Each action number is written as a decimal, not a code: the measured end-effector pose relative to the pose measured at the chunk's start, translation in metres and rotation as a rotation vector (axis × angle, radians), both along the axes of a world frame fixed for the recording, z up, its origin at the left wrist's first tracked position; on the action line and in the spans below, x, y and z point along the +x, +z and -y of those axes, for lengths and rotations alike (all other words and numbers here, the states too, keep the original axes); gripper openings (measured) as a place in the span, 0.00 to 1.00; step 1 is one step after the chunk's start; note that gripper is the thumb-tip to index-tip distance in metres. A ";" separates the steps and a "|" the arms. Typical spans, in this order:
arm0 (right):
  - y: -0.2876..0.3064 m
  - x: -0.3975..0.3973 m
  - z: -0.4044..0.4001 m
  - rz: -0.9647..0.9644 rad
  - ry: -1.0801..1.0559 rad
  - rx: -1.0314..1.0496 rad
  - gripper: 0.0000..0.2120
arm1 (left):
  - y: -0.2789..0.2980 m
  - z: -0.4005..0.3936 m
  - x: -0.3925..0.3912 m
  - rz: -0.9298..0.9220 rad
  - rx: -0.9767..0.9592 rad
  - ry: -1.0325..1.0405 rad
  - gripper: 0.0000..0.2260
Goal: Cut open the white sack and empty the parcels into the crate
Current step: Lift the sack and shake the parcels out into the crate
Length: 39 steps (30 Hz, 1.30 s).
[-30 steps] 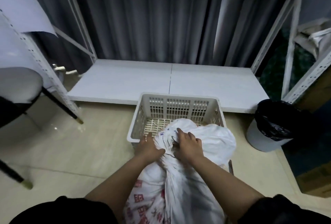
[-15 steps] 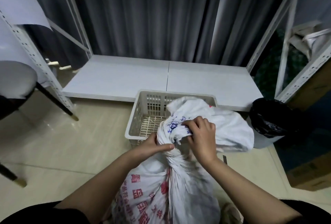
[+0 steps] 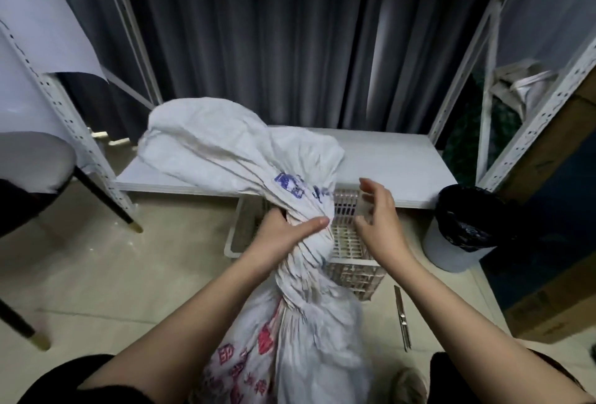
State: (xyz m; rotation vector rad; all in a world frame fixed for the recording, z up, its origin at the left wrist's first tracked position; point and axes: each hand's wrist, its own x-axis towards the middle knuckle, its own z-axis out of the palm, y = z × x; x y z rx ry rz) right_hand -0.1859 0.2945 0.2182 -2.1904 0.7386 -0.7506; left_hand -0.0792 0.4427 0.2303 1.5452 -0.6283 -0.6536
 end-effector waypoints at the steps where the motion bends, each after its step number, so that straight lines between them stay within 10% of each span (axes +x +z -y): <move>1: 0.001 -0.007 -0.012 0.053 0.056 0.158 0.22 | 0.007 0.003 0.003 -0.012 -0.009 0.096 0.13; 10: -0.002 0.027 -0.081 -0.037 0.259 0.356 0.43 | 0.052 0.023 0.017 0.708 0.702 0.113 0.35; 17: -0.005 0.052 -0.055 0.221 -0.006 0.807 0.34 | 0.068 0.019 0.026 0.304 0.288 -0.235 0.14; 23: 0.001 0.045 -0.030 0.314 -0.007 1.072 0.19 | 0.016 -0.012 0.035 0.103 0.068 0.262 0.05; 28: 0.007 0.042 -0.014 0.249 0.074 1.308 0.21 | -0.005 -0.022 0.022 -0.036 0.422 -0.496 0.39; 34: 0.007 0.045 -0.014 0.149 0.011 1.162 0.21 | -0.016 0.003 0.011 0.215 0.330 0.046 0.17; 39: 0.000 0.030 -0.044 0.164 0.131 0.873 0.31 | -0.010 0.010 0.015 0.285 0.592 0.392 0.28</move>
